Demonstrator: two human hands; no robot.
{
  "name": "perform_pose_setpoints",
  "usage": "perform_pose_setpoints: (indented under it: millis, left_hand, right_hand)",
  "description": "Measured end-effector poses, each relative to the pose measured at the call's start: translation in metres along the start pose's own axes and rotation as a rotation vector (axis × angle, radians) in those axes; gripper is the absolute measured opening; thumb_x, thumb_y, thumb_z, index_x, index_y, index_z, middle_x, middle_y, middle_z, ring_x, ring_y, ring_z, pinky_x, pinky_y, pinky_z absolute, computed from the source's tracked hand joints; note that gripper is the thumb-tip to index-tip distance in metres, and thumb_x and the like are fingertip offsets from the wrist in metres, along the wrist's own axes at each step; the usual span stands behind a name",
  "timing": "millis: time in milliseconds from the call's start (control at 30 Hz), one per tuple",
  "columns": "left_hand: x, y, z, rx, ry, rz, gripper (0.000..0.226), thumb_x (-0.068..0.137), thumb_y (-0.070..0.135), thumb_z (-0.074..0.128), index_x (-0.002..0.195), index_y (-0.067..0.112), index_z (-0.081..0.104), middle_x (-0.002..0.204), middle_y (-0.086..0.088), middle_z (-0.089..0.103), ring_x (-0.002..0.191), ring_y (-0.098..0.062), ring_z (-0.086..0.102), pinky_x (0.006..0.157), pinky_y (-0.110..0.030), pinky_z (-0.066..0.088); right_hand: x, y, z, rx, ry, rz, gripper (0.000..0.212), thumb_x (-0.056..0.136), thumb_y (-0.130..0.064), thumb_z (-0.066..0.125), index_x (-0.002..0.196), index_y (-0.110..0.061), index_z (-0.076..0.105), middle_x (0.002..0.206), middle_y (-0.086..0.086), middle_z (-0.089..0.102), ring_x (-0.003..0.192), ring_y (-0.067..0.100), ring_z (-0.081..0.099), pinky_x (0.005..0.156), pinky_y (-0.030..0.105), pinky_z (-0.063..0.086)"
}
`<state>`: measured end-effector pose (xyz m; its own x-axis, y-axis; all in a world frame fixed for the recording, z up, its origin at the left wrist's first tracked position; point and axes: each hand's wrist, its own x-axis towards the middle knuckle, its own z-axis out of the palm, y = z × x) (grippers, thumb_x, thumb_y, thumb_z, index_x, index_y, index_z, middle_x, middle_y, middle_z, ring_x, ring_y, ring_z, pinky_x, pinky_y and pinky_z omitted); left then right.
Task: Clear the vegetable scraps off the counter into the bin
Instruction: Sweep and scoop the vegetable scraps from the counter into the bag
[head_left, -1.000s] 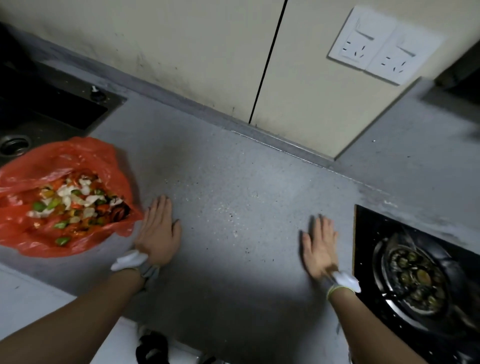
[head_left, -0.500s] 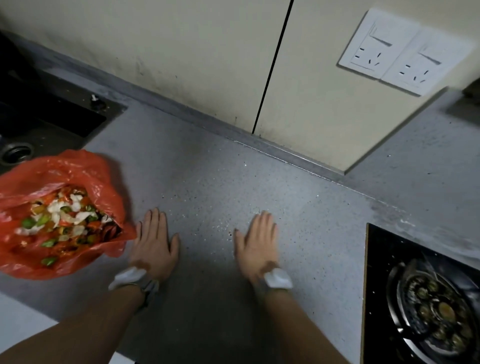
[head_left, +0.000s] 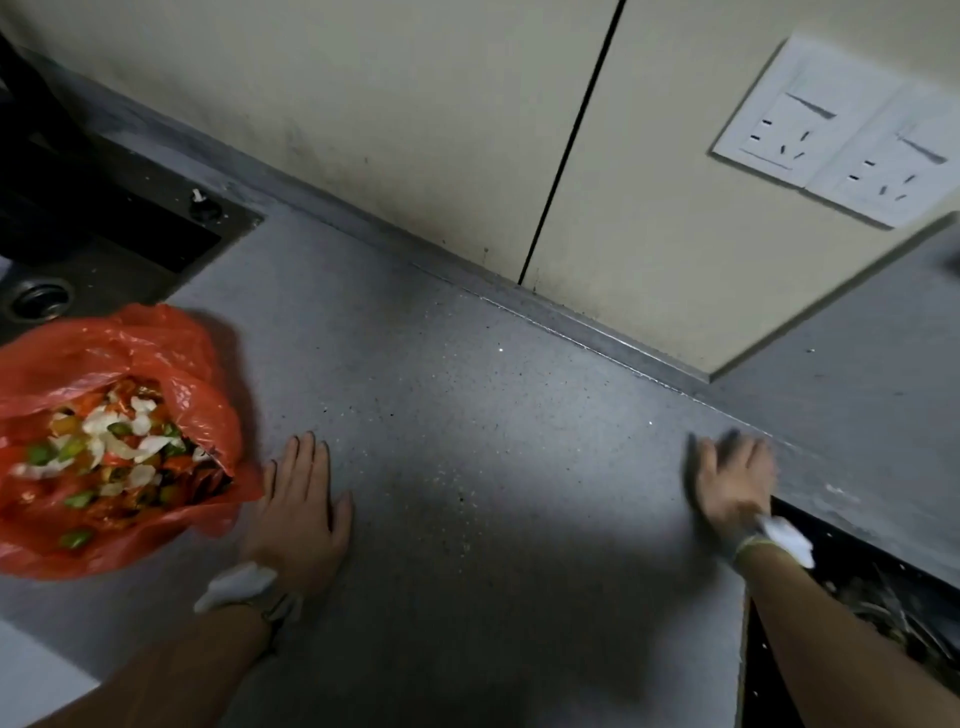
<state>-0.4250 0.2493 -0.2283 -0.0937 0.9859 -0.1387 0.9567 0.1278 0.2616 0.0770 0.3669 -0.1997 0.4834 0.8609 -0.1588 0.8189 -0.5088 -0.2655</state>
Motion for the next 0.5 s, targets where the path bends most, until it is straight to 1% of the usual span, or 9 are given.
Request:
perform_pose_setpoints:
  millis: [33, 67, 133, 167, 267, 333, 400, 500]
  left_hand:
    - [0.0, 0.001, 0.001, 0.005, -0.003, -0.002, 0.075, 0.097, 0.053, 0.012, 0.156, 0.01, -0.002, 0.162, -0.007, -0.012, 0.15, -0.019, -0.015, 0.123, -0.042, -0.001]
    - [0.0, 0.0, 0.003, 0.012, -0.004, -0.006, 0.075, 0.097, 0.053, 0.011, 0.156, 0.01, -0.003, 0.162, -0.008, -0.012, 0.15, -0.019, -0.015, 0.123, -0.043, -0.001]
    - [0.001, 0.0, 0.004, 0.024, 0.005, -0.006, 0.076, 0.096, 0.054, 0.011, 0.156, 0.009, 0.0, 0.163, -0.009, -0.008, 0.151, -0.021, -0.012, 0.124, -0.045, 0.002]
    - [0.002, -0.001, 0.004, 0.024, 0.01, -0.008, 0.076, 0.096, 0.053, 0.013, 0.156, 0.008, 0.002, 0.163, -0.01, -0.005, 0.151, -0.021, -0.01, 0.124, -0.046, 0.005]
    - [0.0, -0.001, 0.005, 0.027, 0.022, -0.009, 0.075, 0.097, 0.051, 0.02, 0.156, 0.006, 0.007, 0.164, -0.011, 0.0, 0.152, -0.022, -0.006, 0.123, -0.047, 0.009]
    - [0.001, -0.001, 0.005, 0.03, 0.024, -0.01, 0.075, 0.097, 0.051, 0.018, 0.156, 0.006, 0.008, 0.164, -0.011, 0.001, 0.152, -0.022, -0.006, 0.123, -0.047, 0.009]
    - [0.001, 0.0, 0.006, 0.026, 0.026, -0.013, 0.076, 0.096, 0.052, 0.015, 0.156, 0.005, 0.009, 0.164, -0.011, 0.001, 0.152, -0.022, -0.005, 0.124, -0.047, 0.008]
    - [0.0, 0.0, 0.006, 0.03, 0.025, -0.019, 0.076, 0.096, 0.054, 0.012, 0.156, 0.008, 0.006, 0.164, -0.009, -0.001, 0.152, -0.019, -0.008, 0.124, -0.044, 0.006]
  right_hand:
    - [0.01, 0.004, 0.004, -0.067, -0.024, 0.034, 0.093, 0.088, -0.075, 0.017, 0.136, 0.001, 0.038, 0.143, 0.028, 0.036, 0.136, 0.041, 0.032, 0.117, 0.052, 0.022]
    - [0.014, -0.004, 0.012, -0.126, -0.055, 0.05, 0.096, 0.09, -0.074, 0.014, 0.144, 0.003, 0.032, 0.152, 0.03, 0.028, 0.143, 0.042, 0.024, 0.12, 0.052, 0.015]
    - [0.008, -0.036, 0.032, -0.206, -0.082, -0.006, 0.091, 0.096, -0.068, 0.011, 0.155, 0.002, 0.015, 0.162, 0.028, 0.009, 0.15, 0.042, 0.006, 0.123, 0.05, 0.003]
    - [0.003, -0.054, 0.039, -0.21, -0.079, -0.085, 0.089, 0.098, -0.066, 0.01, 0.156, 0.001, 0.009, 0.163, 0.026, 0.004, 0.151, 0.041, 0.002, 0.123, 0.05, 0.0]
    - [-0.013, -0.089, 0.049, -0.207, -0.094, -0.285, 0.088, 0.097, -0.066, 0.008, 0.157, -0.002, 0.004, 0.165, 0.021, -0.001, 0.152, 0.037, -0.004, 0.124, 0.049, 0.0]
    - [-0.03, -0.105, 0.052, -0.202, -0.135, -0.378, 0.09, 0.096, -0.069, 0.006, 0.157, -0.004, 0.001, 0.165, 0.018, -0.007, 0.152, 0.032, -0.01, 0.124, 0.047, -0.001]
    - [-0.055, -0.129, 0.061, -0.209, -0.186, -0.519, 0.089, 0.095, -0.071, 0.004, 0.157, -0.008, -0.004, 0.164, 0.014, -0.014, 0.151, 0.029, -0.017, 0.124, 0.045, -0.004]
    - [-0.105, -0.172, 0.077, -0.201, -0.276, -0.707, 0.085, 0.096, -0.072, 0.006, 0.156, -0.014, -0.012, 0.16, 0.008, -0.024, 0.149, 0.026, -0.022, 0.124, 0.043, -0.007]
